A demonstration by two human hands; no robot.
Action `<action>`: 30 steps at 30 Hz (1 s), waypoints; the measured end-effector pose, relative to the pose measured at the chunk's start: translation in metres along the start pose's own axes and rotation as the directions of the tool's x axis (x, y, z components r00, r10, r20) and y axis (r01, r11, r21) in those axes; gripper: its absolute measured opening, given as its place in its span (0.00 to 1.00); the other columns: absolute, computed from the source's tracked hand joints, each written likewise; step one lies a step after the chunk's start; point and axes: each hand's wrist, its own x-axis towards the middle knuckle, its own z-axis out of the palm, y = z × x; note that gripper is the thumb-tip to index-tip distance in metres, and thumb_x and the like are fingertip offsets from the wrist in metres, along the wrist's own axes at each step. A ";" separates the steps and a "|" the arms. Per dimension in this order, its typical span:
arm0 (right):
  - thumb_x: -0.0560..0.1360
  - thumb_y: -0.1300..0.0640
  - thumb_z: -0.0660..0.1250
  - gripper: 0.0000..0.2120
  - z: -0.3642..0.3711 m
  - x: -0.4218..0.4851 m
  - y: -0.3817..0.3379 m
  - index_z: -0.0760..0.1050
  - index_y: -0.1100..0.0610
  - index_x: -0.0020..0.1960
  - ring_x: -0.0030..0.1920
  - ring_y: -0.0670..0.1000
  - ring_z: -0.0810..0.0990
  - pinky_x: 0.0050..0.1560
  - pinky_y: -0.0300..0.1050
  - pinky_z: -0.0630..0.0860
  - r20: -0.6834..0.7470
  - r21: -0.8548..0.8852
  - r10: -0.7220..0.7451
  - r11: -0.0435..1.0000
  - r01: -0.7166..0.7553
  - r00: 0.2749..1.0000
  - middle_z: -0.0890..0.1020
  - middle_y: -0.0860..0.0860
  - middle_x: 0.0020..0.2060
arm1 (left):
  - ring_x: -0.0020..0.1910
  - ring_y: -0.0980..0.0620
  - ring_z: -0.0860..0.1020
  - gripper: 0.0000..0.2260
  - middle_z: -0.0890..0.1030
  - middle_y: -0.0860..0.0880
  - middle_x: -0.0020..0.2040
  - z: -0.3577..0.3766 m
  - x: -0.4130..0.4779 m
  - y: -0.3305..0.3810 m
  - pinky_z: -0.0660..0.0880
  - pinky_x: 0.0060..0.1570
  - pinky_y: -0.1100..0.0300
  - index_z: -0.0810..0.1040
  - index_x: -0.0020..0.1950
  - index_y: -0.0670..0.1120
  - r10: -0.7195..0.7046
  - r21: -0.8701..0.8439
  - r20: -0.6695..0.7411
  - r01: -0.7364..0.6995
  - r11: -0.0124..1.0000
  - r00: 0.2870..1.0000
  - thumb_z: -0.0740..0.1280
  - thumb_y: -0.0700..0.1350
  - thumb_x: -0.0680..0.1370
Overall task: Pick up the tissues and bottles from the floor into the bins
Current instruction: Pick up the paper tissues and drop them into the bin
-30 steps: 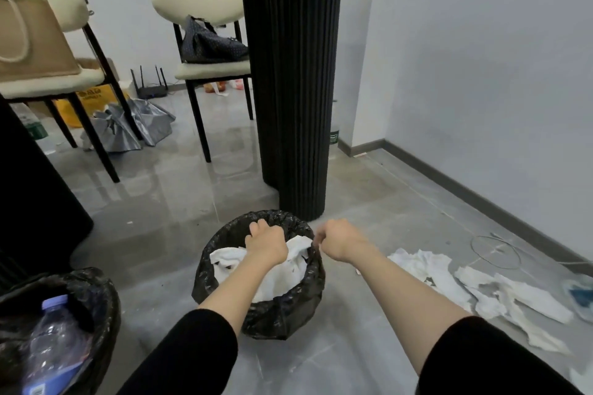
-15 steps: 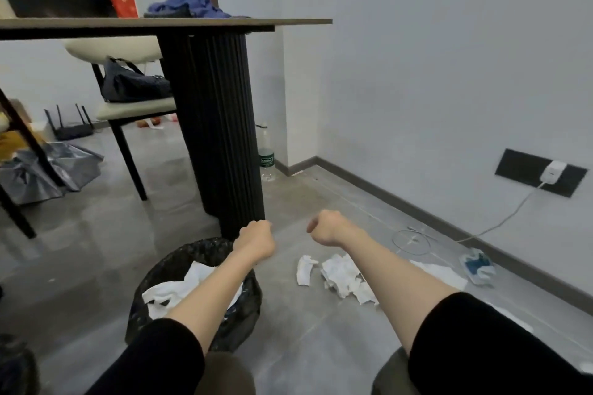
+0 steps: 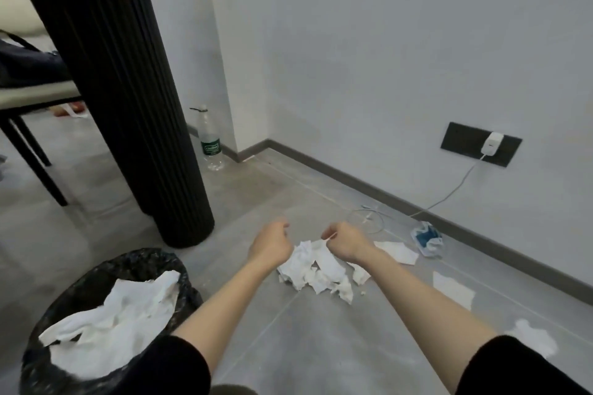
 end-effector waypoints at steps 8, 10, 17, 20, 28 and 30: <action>0.72 0.62 0.57 0.21 0.063 0.062 0.068 0.75 0.50 0.62 0.64 0.52 0.74 0.63 0.45 0.71 0.028 0.037 0.141 0.989 -0.142 0.990 0.77 0.48 0.62 | 0.65 0.46 0.72 0.21 0.73 0.44 0.66 0.077 0.059 -0.040 0.69 0.62 0.58 0.70 0.70 0.45 -0.081 -0.051 0.079 0.085 0.995 0.994 0.57 0.37 0.76; 0.73 0.62 0.58 0.20 0.078 0.074 0.079 0.74 0.51 0.63 0.63 0.52 0.74 0.61 0.44 0.70 0.035 0.041 0.163 0.986 -0.164 0.986 0.76 0.48 0.62 | 0.65 0.45 0.71 0.21 0.72 0.43 0.67 0.093 0.068 -0.053 0.68 0.64 0.57 0.69 0.70 0.45 -0.087 -0.050 0.097 0.093 0.994 0.991 0.57 0.37 0.77; 0.73 0.62 0.59 0.20 0.125 0.108 0.115 0.73 0.53 0.64 0.62 0.53 0.74 0.59 0.47 0.73 0.026 0.037 0.208 0.977 -0.209 0.978 0.72 0.54 0.65 | 0.63 0.47 0.73 0.20 0.71 0.45 0.67 0.140 0.085 -0.093 0.69 0.61 0.58 0.69 0.69 0.46 -0.114 -0.073 0.160 0.127 0.989 0.981 0.56 0.38 0.78; 0.73 0.63 0.59 0.21 0.140 0.118 0.130 0.74 0.52 0.64 0.69 0.54 0.67 0.64 0.49 0.69 0.028 -0.015 0.188 0.982 -0.188 0.982 0.69 0.54 0.68 | 0.63 0.47 0.73 0.19 0.72 0.45 0.66 0.152 0.089 -0.105 0.70 0.61 0.57 0.69 0.69 0.46 -0.120 -0.055 0.152 0.129 0.990 0.981 0.55 0.39 0.78; 0.77 0.59 0.57 0.23 0.160 0.130 0.136 0.67 0.46 0.71 0.75 0.58 0.50 0.72 0.48 0.55 0.192 -0.202 0.139 0.974 -0.100 0.971 0.53 0.53 0.77 | 0.61 0.49 0.75 0.18 0.73 0.45 0.65 0.177 0.078 -0.102 0.70 0.59 0.59 0.70 0.69 0.45 -0.055 -0.173 0.177 0.086 0.981 0.983 0.55 0.38 0.79; 0.78 0.58 0.56 0.23 0.166 0.132 0.136 0.65 0.53 0.73 0.74 0.59 0.52 0.71 0.48 0.57 0.201 -0.276 0.175 0.954 -0.116 0.964 0.55 0.53 0.76 | 0.62 0.49 0.74 0.19 0.73 0.45 0.65 0.182 0.075 -0.102 0.68 0.59 0.61 0.69 0.70 0.44 -0.029 -0.167 0.183 0.061 0.984 0.983 0.55 0.37 0.79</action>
